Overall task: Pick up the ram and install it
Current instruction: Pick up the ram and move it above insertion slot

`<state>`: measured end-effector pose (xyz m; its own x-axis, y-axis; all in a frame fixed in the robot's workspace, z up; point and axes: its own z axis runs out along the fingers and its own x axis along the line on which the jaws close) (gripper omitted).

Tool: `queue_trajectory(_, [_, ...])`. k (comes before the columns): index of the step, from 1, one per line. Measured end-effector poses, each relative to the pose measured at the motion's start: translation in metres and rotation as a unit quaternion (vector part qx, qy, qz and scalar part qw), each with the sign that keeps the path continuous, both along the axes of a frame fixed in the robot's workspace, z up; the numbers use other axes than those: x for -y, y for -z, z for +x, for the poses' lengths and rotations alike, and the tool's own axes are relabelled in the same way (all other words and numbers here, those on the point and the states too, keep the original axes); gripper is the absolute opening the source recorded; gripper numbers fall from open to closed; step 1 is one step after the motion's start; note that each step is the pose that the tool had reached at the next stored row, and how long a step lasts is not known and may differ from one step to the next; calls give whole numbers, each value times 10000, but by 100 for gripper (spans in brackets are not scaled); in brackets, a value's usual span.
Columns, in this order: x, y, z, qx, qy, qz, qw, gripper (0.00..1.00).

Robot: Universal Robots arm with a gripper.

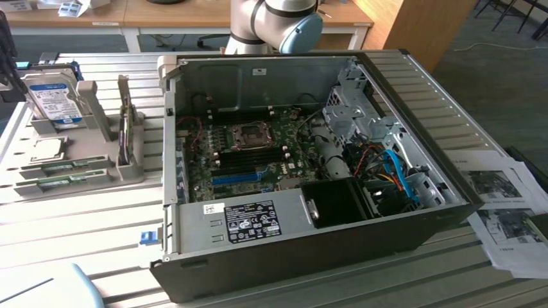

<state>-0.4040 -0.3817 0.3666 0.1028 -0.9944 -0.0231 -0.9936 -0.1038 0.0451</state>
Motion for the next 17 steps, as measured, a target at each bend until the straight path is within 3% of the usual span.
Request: queue_trajectory(17, [0,34,0,0,0,0,10000,23])
